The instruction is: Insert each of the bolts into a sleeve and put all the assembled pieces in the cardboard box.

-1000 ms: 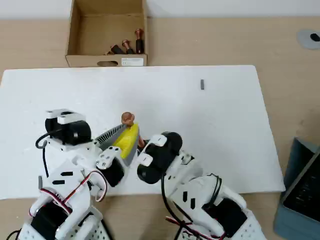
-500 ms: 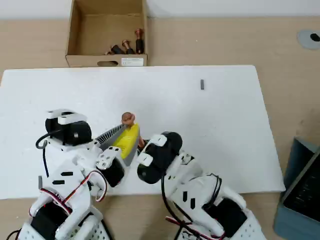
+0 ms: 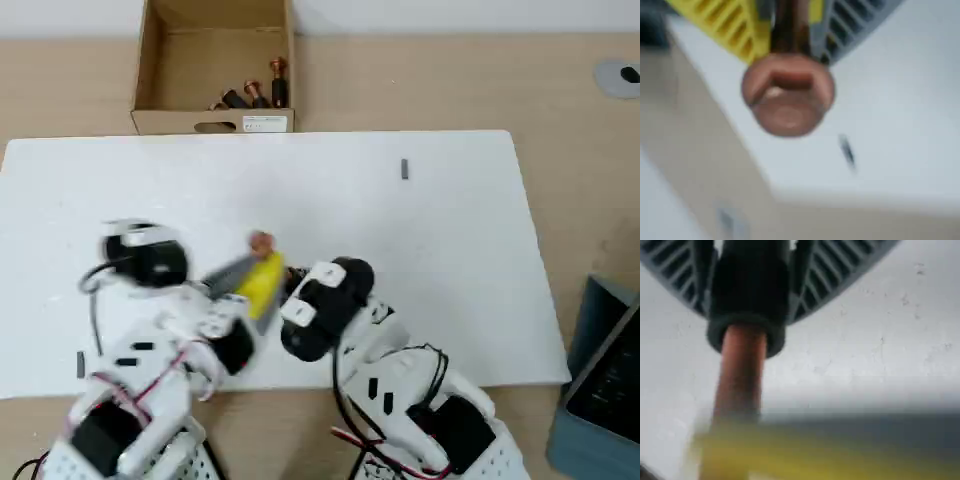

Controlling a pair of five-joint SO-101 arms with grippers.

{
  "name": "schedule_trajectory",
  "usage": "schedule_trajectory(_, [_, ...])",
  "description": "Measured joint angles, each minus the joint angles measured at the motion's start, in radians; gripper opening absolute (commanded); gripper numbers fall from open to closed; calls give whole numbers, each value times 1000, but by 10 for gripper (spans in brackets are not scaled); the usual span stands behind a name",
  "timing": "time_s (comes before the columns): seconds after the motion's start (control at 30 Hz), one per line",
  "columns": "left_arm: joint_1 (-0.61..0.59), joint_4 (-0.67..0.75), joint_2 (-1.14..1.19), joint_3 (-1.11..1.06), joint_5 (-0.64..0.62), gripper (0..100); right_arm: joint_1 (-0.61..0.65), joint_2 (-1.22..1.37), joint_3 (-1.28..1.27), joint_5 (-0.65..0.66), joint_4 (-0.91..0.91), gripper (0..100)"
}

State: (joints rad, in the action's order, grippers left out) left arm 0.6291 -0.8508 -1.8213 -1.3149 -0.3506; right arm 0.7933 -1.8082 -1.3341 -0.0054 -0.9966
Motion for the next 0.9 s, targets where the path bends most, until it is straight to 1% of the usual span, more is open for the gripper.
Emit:
schedule_trajectory(0.17, [40, 14, -5, -34, 63, 0, -2, 0, -3, 0, 2, 9])
schedule_trajectory(0.47, [48, 17, -5, -49, 164, 3, -8, 2, -5, 0, 0, 9])
schedule_trajectory(0.53, [48, 17, -5, -49, 175, 47, -8, 2, -5, 0, 0, 9])
schedule_trajectory(0.63, [48, 17, -5, -49, 181, 163, -8, 2, -5, 0, 0, 9])
schedule_trajectory(0.7, [48, 17, -5, -49, 190, 209, -8, 2, -5, 2, 0, 9])
schedule_trajectory(0.9, [48, 15, -5, -35, 189, 216, -8, 2, -3, 0, 2, 9])
